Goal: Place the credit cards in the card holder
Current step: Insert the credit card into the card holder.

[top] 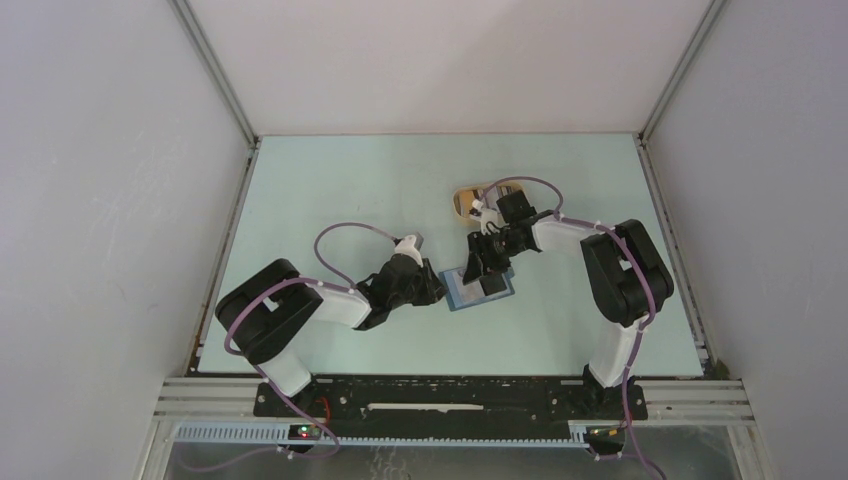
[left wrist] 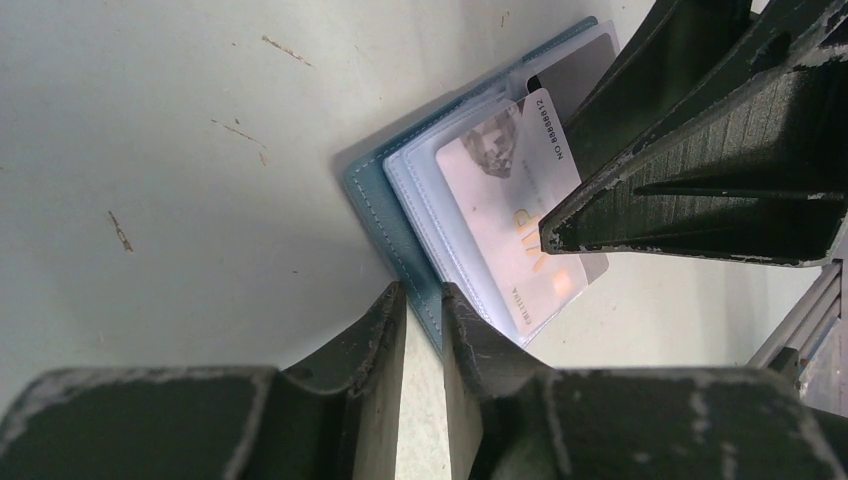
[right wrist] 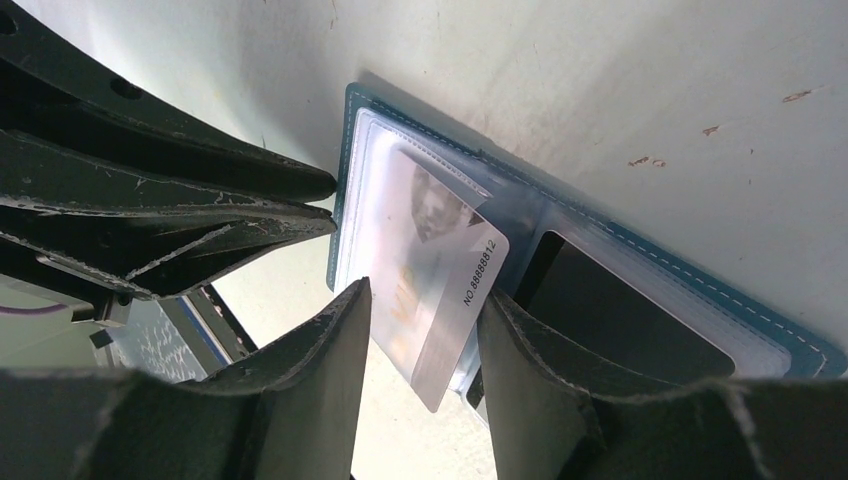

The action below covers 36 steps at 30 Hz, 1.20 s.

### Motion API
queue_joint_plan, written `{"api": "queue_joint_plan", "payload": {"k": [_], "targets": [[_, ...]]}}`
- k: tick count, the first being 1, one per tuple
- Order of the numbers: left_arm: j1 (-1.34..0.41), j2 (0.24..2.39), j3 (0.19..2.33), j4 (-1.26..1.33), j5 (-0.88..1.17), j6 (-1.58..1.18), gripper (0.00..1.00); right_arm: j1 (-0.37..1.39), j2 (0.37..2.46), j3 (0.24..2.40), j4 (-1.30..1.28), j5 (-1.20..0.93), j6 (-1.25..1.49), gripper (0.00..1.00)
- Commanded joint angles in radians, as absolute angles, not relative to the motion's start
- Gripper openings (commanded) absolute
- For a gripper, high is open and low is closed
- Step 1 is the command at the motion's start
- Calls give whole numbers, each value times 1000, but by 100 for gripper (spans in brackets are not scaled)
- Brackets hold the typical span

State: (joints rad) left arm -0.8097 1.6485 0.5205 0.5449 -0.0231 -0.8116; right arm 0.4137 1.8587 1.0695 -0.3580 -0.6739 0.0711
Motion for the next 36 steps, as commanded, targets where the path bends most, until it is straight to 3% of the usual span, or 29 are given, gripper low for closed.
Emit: {"api": "queue_joint_plan", "payload": {"k": [1, 17, 28, 36], "targets": [[-822, 1649, 489, 493, -18, -787, 25, 423, 1828, 1078, -400, -629, 34, 53], [-822, 1628, 454, 544, -14, -790, 23, 502, 1851, 1103, -415, -629, 44, 53], [-821, 1524, 344, 673, -50, -800, 27, 490, 1819, 1148, -499, -600, -66, 67], [-821, 1502, 296, 771, -27, -792, 27, 514, 1787, 1165, -521, -561, -118, 69]]}}
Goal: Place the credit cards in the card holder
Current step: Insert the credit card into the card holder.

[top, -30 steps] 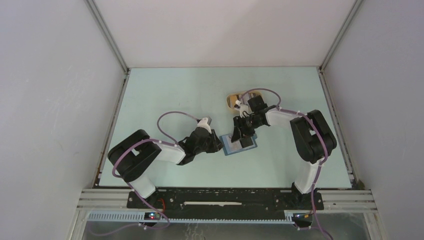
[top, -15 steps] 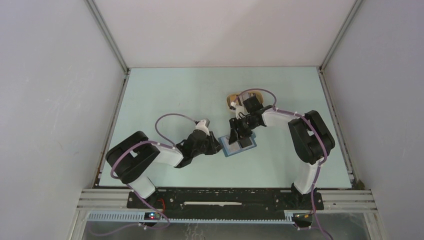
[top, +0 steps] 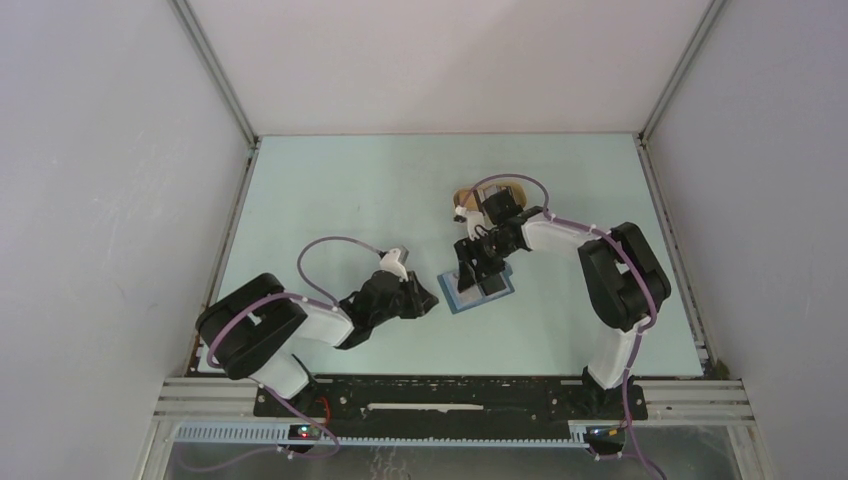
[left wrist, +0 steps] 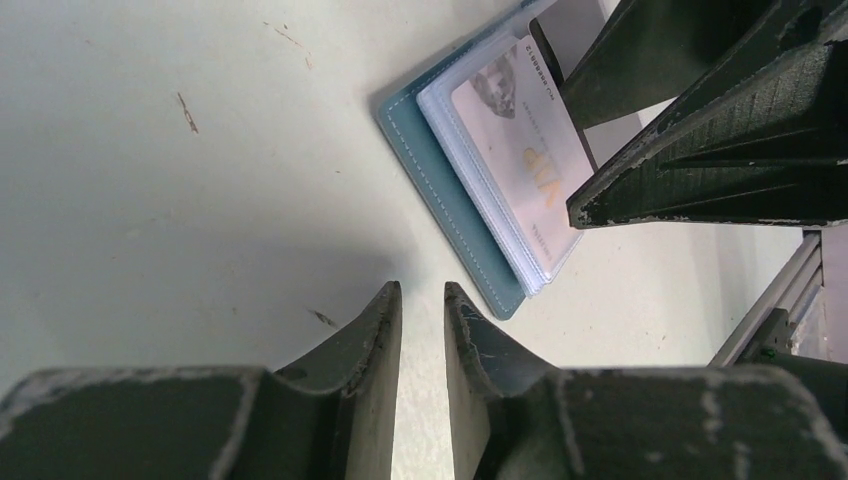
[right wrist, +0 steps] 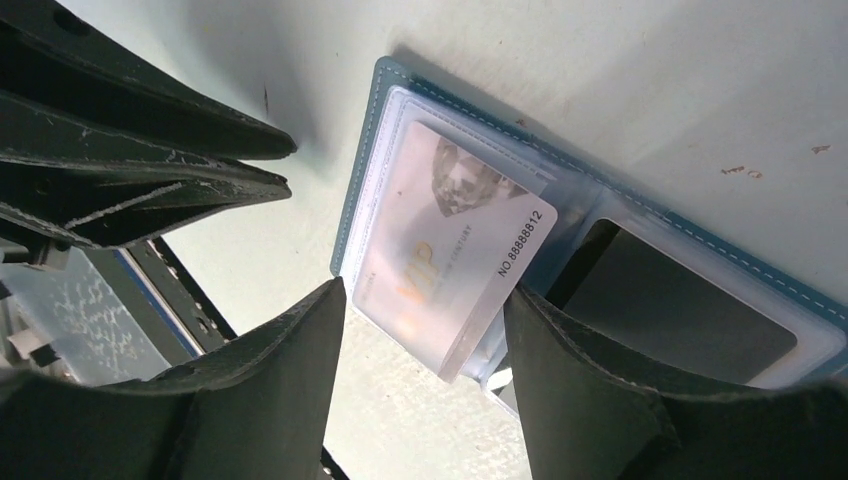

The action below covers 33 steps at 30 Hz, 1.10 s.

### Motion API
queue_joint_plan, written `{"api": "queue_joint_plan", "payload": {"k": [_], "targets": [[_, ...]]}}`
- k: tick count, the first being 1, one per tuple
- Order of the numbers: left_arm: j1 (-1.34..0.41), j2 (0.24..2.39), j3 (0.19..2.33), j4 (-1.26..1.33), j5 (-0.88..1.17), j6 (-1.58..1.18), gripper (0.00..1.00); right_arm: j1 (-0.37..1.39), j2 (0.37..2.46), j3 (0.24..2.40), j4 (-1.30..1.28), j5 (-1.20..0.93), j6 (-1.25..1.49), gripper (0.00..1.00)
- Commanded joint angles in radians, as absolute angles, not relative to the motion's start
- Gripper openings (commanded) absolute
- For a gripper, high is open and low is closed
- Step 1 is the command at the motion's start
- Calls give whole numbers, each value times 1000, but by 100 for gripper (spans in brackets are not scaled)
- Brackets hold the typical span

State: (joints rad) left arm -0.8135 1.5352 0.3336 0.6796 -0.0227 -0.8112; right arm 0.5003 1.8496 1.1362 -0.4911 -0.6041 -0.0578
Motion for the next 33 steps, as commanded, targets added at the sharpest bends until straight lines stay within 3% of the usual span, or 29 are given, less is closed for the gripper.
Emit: {"api": "queue_joint_plan", "payload": {"k": [1, 19, 28, 33], "targets": [[-820, 1498, 289, 788, -25, -791, 27, 515, 1782, 1165, -523, -560, -123, 68], [-820, 1335, 179, 939, -8, -766, 35, 509, 1704, 1175, -561, -640, -260, 67], [-822, 1224, 141, 1002, 27, -807, 48, 477, 1581, 1169, -602, -767, -412, 61], [-822, 1252, 148, 1099, 69, -888, 49, 455, 1565, 1146, -557, -730, -397, 49]]}}
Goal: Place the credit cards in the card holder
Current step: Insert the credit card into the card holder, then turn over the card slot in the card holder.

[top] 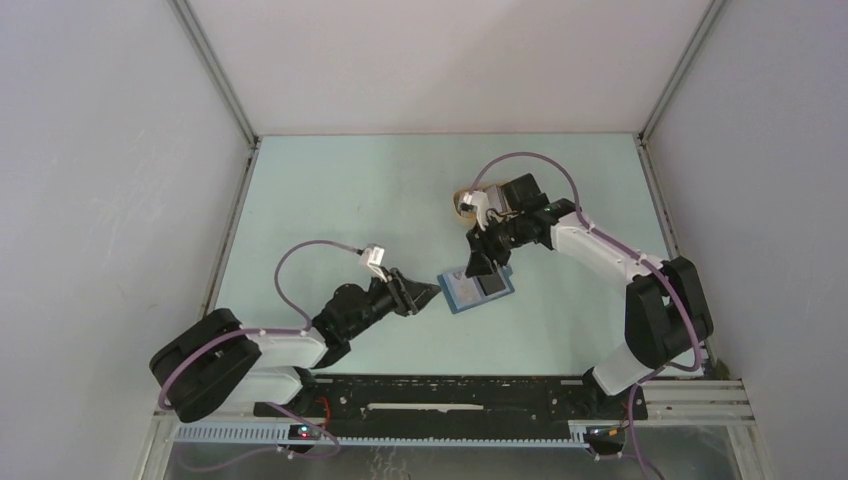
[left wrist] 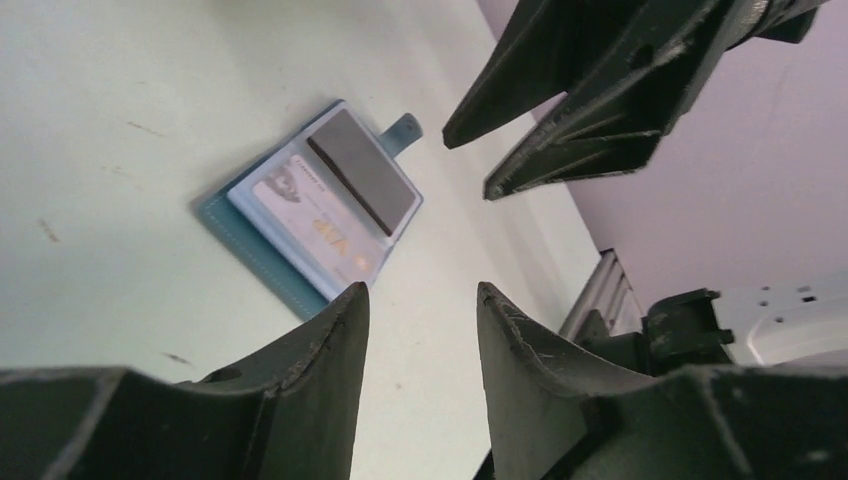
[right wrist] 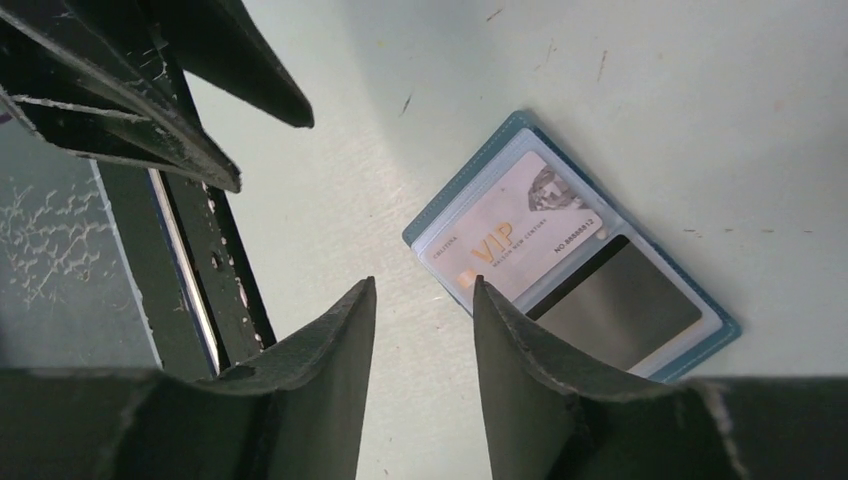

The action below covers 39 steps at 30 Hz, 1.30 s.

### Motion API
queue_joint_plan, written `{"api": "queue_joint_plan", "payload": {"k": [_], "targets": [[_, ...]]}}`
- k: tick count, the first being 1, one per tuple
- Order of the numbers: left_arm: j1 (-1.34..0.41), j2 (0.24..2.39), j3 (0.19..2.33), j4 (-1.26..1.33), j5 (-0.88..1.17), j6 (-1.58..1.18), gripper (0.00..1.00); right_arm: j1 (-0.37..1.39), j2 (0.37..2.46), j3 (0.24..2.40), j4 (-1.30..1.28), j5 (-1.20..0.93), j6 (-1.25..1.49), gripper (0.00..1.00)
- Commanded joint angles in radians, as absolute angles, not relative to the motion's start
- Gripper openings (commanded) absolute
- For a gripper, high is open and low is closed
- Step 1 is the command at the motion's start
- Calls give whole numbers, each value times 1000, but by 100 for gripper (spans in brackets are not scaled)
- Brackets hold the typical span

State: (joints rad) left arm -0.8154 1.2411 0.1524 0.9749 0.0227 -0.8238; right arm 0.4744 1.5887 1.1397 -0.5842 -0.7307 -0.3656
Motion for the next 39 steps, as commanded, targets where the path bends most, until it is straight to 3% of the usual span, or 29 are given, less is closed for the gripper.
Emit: {"api": "queue_joint_plan", "payload": {"k": [1, 4, 10, 22, 28, 39], "targets": [[-822, 1275, 151, 1117, 80, -907, 50, 452, 1573, 1146, -554, -725, -393, 46], [-821, 1363, 166, 1227, 105, -966, 49, 435, 1615, 1146, -544, -727, -360, 38], [-822, 1640, 230, 1397, 128, -1084, 44, 407, 1724, 1179, -569, -754, -305, 34], [-826, 1808, 334, 1292, 77, -1127, 42, 440, 1875, 1230, -595, -676, -230, 12], [-827, 1788, 363, 1143, 45, -1106, 44, 443, 1889, 1231, -588, -639, -219, 11], [-830, 1811, 399, 1096, 51, -1099, 45, 443, 1917, 1244, -606, -646, -222, 11]]}}
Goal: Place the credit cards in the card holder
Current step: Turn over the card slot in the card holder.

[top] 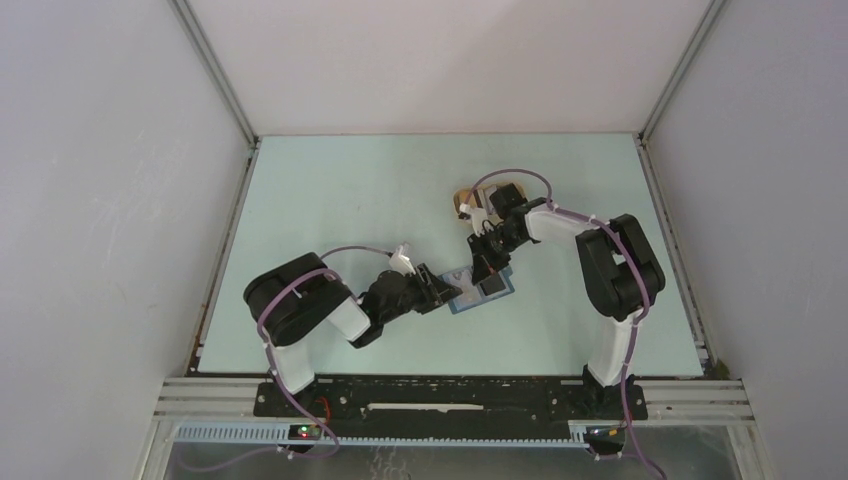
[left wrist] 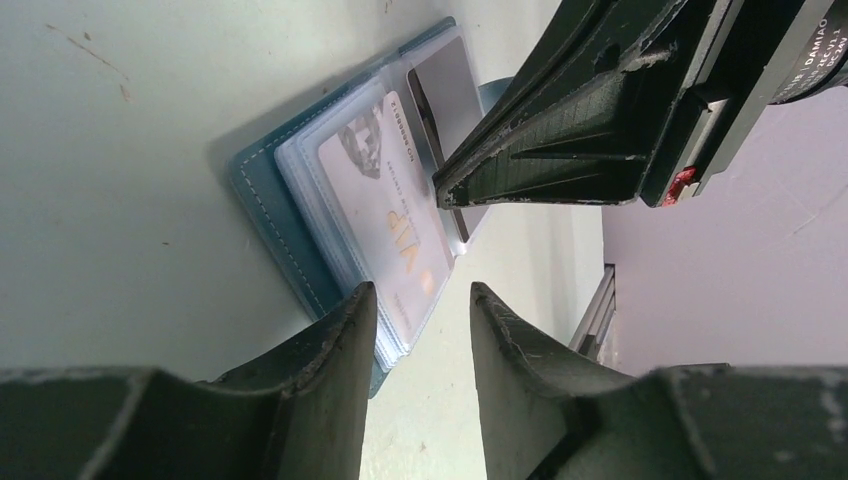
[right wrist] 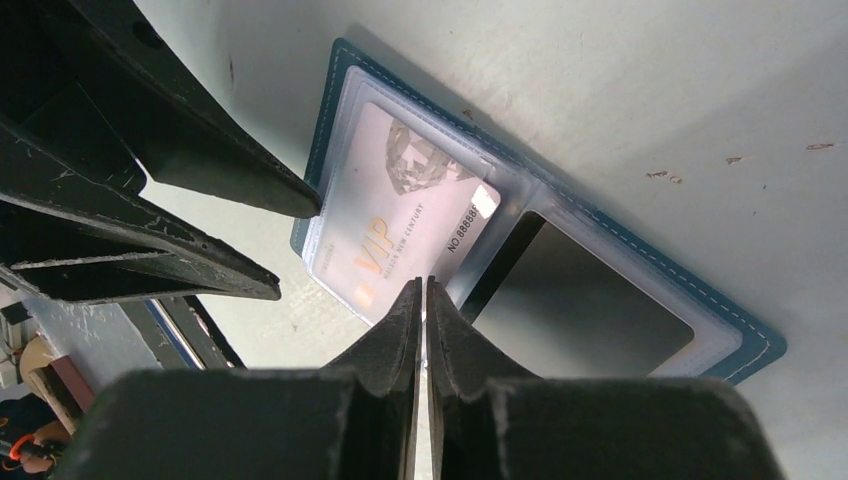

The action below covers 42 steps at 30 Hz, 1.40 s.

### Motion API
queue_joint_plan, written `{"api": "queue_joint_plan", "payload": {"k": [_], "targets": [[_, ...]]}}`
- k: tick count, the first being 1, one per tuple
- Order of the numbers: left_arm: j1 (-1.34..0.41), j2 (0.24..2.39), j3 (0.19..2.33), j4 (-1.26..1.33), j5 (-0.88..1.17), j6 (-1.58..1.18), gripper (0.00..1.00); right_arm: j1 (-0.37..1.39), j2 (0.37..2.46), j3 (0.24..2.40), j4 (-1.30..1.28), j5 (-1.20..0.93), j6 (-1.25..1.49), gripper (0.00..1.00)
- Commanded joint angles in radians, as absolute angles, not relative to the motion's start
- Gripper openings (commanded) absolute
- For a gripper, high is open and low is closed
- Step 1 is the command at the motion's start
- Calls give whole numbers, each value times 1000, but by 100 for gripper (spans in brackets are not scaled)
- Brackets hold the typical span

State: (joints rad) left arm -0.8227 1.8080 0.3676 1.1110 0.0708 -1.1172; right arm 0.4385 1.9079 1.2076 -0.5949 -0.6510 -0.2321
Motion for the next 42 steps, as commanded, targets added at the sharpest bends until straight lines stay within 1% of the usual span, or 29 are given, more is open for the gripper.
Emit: {"api": "queue_joint_plan", "payload": {"k": [1, 15, 21, 33, 42], "targets": [[-830, 1811, 402, 1089, 50, -1097, 45, 444, 1921, 1244, -607, -646, -223, 11], [-830, 1809, 417, 1056, 48, -1109, 46, 448, 1930, 1251, -618, -654, -224, 14], [-829, 1818, 413, 1125, 69, -1115, 47, 447, 1928, 1256, -626, -657, -222, 14], [-829, 1866, 446, 1208, 89, -1117, 46, 398, 1844, 1256, -656, -741, -269, 21], [-830, 1872, 459, 1262, 91, -1108, 46, 359, 1819, 1257, -663, -760, -271, 23]]}}
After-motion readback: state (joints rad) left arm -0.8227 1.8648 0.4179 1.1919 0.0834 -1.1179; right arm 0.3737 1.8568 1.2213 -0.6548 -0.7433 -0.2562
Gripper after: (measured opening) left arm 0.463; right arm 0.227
